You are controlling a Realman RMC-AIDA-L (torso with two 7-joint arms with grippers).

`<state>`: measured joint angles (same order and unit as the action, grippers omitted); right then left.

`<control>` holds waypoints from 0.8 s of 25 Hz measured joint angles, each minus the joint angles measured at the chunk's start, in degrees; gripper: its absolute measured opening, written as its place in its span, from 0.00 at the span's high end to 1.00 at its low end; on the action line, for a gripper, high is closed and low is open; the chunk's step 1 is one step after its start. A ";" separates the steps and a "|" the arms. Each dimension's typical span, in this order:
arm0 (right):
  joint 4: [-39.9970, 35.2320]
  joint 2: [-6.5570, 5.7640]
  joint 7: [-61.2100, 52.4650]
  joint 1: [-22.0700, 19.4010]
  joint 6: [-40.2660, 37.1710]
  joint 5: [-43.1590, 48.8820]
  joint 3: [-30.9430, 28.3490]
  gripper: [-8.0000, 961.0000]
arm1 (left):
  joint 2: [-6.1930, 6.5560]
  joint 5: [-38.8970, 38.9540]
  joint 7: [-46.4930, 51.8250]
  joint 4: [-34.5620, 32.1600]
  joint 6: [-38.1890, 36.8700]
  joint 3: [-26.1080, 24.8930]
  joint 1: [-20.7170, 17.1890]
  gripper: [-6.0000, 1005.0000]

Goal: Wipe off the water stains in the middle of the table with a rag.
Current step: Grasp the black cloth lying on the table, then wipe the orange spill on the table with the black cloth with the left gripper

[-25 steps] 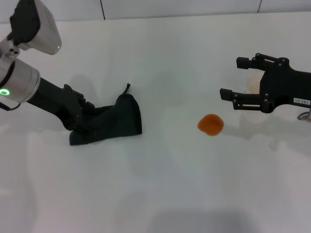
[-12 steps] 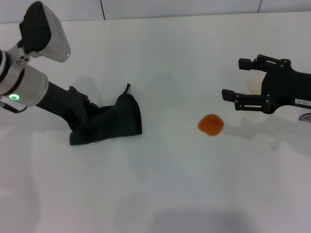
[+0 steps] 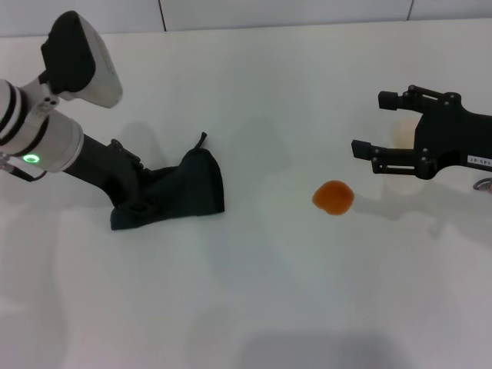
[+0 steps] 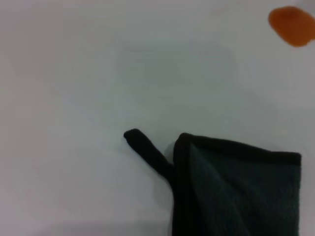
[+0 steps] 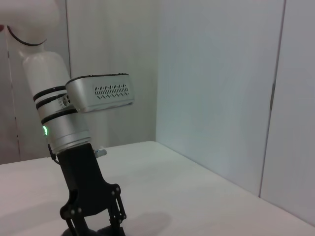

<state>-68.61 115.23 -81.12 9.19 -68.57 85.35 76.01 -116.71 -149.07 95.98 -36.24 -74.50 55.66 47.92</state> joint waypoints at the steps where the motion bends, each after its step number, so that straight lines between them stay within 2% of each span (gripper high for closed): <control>1: 0.00 0.00 0.00 0.00 0.00 0.00 0.00 0.11 | 0.00 0.00 0.00 0.00 0.00 0.00 0.00 0.43; 14: -0.17 0.00 0.00 0.00 -0.15 -0.18 0.02 0.11 | -0.40 -0.42 1.74 -0.09 1.80 -0.43 0.17 0.60; 20: -0.17 0.00 -0.01 0.07 -0.17 -0.52 0.01 0.11 | -0.51 0.50 1.38 -0.51 2.40 -0.54 0.14 0.79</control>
<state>-68.79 115.23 -81.12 9.26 -68.74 84.83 76.03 -117.22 -148.56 97.36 -36.74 -72.10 55.12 48.06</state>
